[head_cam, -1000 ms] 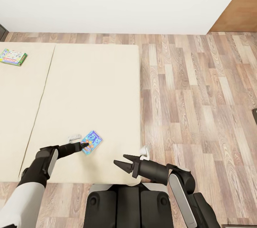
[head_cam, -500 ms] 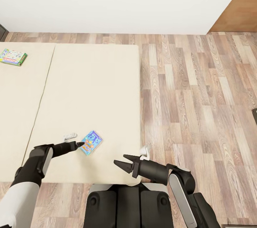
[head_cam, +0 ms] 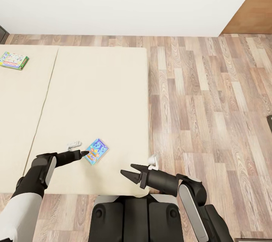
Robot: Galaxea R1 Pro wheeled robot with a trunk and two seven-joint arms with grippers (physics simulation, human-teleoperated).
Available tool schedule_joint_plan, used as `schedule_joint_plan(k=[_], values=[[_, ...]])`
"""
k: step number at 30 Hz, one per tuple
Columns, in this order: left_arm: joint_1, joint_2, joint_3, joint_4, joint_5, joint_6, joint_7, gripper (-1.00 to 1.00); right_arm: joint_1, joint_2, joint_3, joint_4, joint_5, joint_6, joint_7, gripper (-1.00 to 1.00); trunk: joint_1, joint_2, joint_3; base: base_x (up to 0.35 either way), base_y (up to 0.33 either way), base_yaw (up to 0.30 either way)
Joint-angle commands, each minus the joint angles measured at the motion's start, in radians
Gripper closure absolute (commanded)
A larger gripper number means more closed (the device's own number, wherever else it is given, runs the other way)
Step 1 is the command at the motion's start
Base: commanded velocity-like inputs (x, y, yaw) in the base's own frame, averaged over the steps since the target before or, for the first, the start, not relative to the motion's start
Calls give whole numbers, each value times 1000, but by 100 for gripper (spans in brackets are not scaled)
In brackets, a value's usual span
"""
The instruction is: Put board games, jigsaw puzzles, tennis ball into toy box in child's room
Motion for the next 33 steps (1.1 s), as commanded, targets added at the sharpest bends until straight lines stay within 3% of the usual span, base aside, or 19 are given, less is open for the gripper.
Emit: schedule_joint_plan(k=[1, 18, 33], values=[[-1, -1, 3, -1, -6, 4, -8, -100, 0, 0, 0, 0, -4, 6, 0, -100, 1, -2, -1, 0, 0, 0], [-1, -9, 1, -4, -3, -7, -8, -100, -1, 0, 0, 0, -3, 6, -1, -100, 1, -2, -11, 0, 0, 0], [-1, -18, 0, -8, -2, -60, -8, -100, -1, 0, 0, 0, -3, 6, -1, -100, 1, -2, -29, 0, 0, 0]])
